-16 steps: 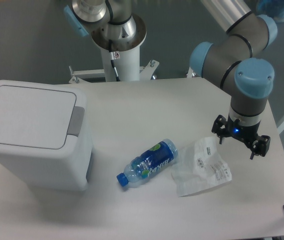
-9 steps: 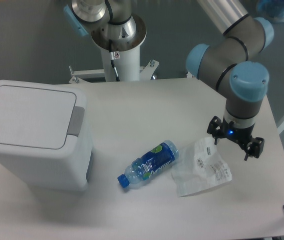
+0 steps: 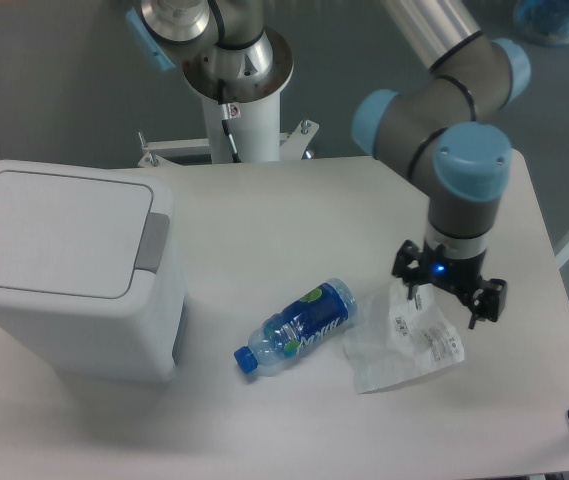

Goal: Open the trash can
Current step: 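Raise the gripper and move it over the blue-labelled water bottle, then move the gripper over the trash can lid toward the grey tab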

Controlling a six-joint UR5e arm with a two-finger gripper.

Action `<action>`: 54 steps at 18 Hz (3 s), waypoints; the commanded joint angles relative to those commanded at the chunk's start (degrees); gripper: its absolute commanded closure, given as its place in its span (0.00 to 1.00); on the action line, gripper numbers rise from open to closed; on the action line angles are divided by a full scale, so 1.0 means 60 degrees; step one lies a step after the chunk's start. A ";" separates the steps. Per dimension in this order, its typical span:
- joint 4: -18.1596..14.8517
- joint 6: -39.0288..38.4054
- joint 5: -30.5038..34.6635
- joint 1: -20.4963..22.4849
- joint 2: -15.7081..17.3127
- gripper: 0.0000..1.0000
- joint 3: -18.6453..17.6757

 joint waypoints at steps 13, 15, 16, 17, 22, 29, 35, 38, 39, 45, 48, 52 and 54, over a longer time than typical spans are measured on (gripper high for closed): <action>-0.2225 -0.2898 -0.2048 -0.0748 0.1009 0.00 0.0264; -0.2475 -0.3325 -0.2416 -0.0748 0.1274 0.00 0.0264; -0.2505 -0.3529 -0.2562 -0.0777 0.1347 0.00 0.0264; -0.2505 -0.3865 -0.2766 -0.0792 0.1406 0.00 0.0264; -0.2505 -0.4937 -0.3704 -0.0821 0.1772 0.00 0.0337; -0.2534 -0.5245 -0.4702 -0.1011 0.2446 0.00 0.0162; -0.2447 -0.5582 -0.4585 -0.1334 0.2432 0.00 -0.0175; -0.2461 -0.5582 -0.4585 -0.1349 0.2476 0.00 -0.0219; -0.2490 -0.5582 -0.4585 -0.1436 0.2462 0.00 -0.0219; -0.2476 -0.5582 -0.4585 -0.1656 0.2491 0.00 -0.0615; -0.2505 -0.5597 -0.4585 -0.1773 0.2520 0.00 -0.0688; -0.2476 -0.5612 -0.4585 -0.1773 0.2623 0.00 -0.0791; -0.2461 -0.5655 -0.4570 -0.1773 0.2608 0.00 -0.0791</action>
